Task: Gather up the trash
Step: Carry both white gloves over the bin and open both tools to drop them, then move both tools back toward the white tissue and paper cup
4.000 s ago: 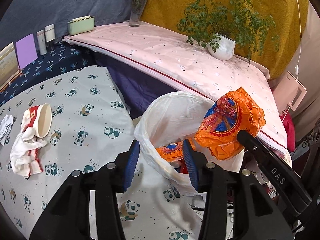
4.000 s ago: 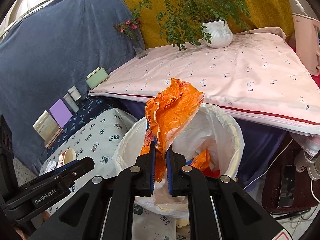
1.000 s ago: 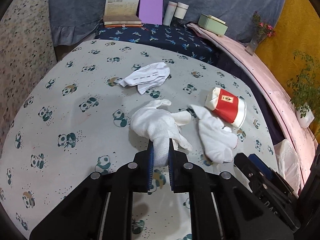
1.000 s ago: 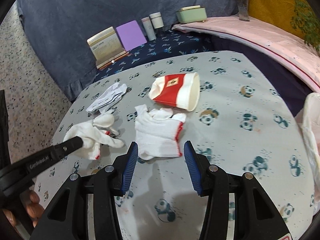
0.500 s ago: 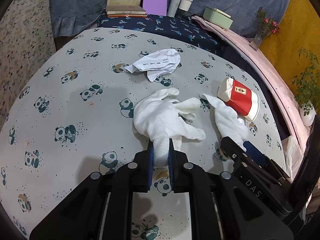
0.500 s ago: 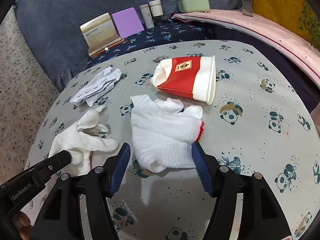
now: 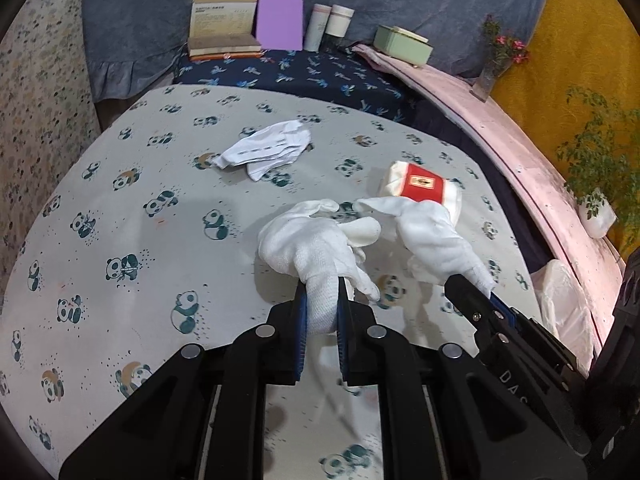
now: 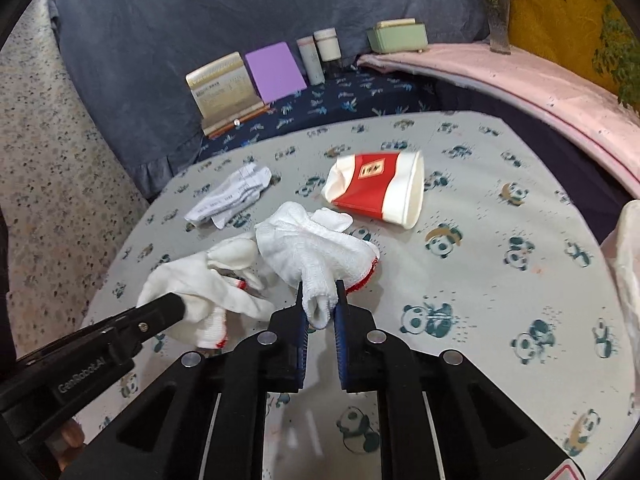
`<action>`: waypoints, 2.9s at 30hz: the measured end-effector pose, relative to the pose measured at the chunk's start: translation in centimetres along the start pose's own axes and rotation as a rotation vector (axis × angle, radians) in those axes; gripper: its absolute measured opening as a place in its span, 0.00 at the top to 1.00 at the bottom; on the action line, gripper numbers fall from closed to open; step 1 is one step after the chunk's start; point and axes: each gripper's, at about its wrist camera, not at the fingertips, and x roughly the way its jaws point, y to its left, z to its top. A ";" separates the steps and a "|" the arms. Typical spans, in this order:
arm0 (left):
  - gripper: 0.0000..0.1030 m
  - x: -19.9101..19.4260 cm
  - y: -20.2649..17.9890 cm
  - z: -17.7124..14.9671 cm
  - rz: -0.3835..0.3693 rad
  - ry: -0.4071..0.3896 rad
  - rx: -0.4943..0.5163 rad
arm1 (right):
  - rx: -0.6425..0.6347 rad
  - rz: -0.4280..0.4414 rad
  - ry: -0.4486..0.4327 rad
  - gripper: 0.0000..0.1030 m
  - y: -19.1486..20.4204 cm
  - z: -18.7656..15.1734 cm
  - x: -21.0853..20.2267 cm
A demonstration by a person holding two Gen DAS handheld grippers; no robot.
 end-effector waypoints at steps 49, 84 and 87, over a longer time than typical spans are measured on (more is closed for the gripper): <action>0.88 -1.6 -33.6 -7.6 -0.338 0.016 0.555 | 0.398 -0.306 -0.291 0.89 -27.0 -5.5 -20.5; 0.31 0.2 -26.4 -3.2 -0.186 -0.050 0.342 | 0.369 -0.281 -0.284 0.52 -24.9 -3.4 -18.3; 0.30 0.0 -23.8 -2.2 -0.153 -0.065 0.305 | 0.340 -0.262 -0.278 0.50 -23.0 -2.7 -17.6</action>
